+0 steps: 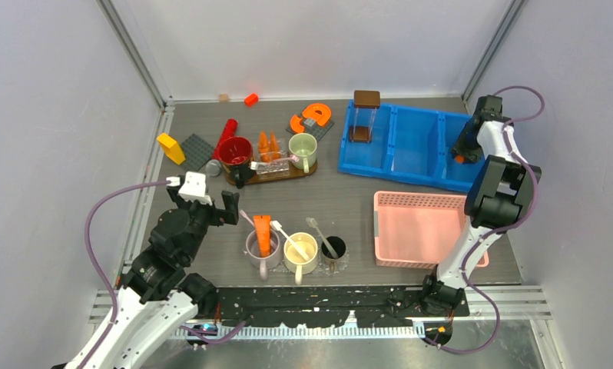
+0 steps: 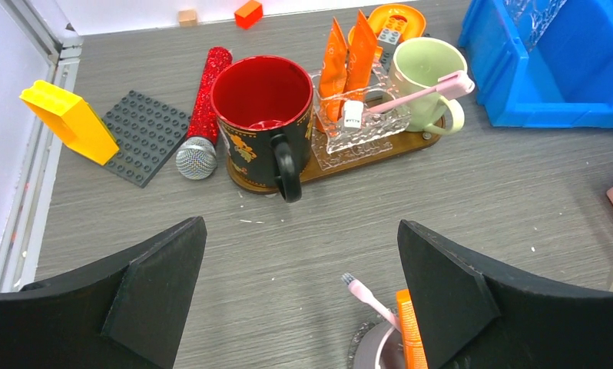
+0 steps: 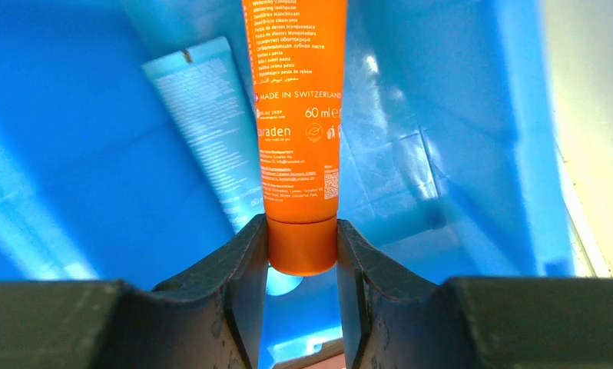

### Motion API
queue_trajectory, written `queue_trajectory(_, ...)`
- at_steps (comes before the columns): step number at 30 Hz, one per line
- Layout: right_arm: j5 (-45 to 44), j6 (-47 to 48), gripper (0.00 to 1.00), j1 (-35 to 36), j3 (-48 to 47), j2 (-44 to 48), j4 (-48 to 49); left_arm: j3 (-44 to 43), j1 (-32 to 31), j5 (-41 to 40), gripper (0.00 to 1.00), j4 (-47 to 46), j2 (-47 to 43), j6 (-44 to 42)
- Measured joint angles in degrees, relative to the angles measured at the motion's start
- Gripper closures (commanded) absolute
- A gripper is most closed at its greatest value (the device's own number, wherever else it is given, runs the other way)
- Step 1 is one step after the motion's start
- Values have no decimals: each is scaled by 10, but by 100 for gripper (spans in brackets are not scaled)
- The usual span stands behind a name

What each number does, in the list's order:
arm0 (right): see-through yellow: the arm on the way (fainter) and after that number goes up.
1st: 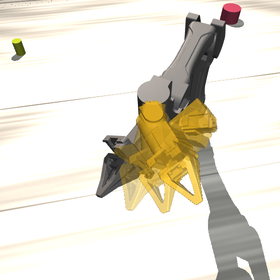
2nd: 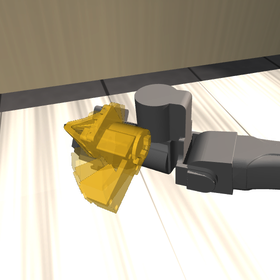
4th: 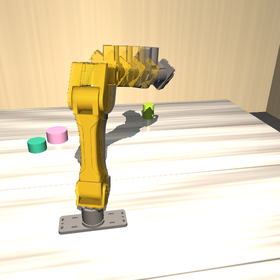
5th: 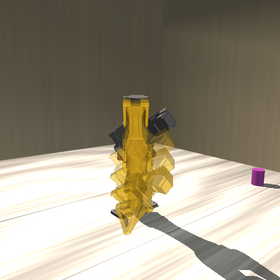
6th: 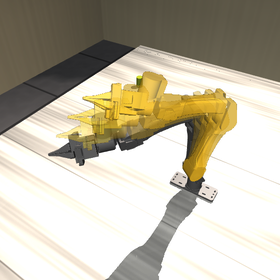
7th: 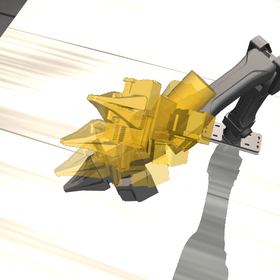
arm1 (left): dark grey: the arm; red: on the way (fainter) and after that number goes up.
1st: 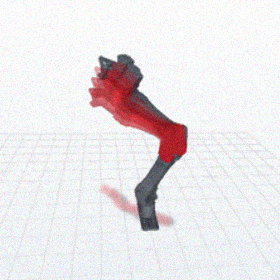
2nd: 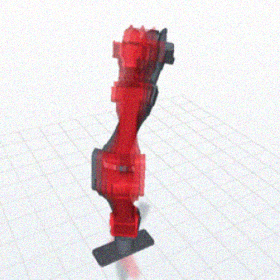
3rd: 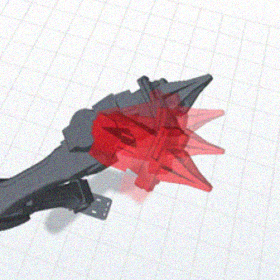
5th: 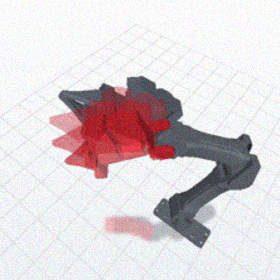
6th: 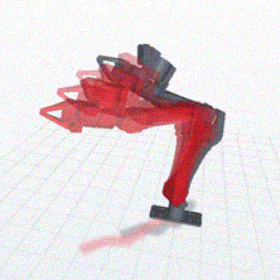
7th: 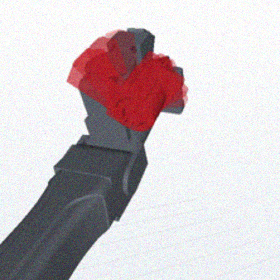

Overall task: Prepare toiletry sets of a toothbrush and toothpaste on the tray
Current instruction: Pick up the toothpaste from the storage box.

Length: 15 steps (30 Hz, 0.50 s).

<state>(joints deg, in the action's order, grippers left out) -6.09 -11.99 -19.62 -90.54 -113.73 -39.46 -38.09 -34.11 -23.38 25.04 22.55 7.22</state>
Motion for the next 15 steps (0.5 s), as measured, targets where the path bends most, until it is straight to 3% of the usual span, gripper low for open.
queue_trajectory(15,30,-37,99,4,27,138,21,0,0,10,0,0,-8,0)
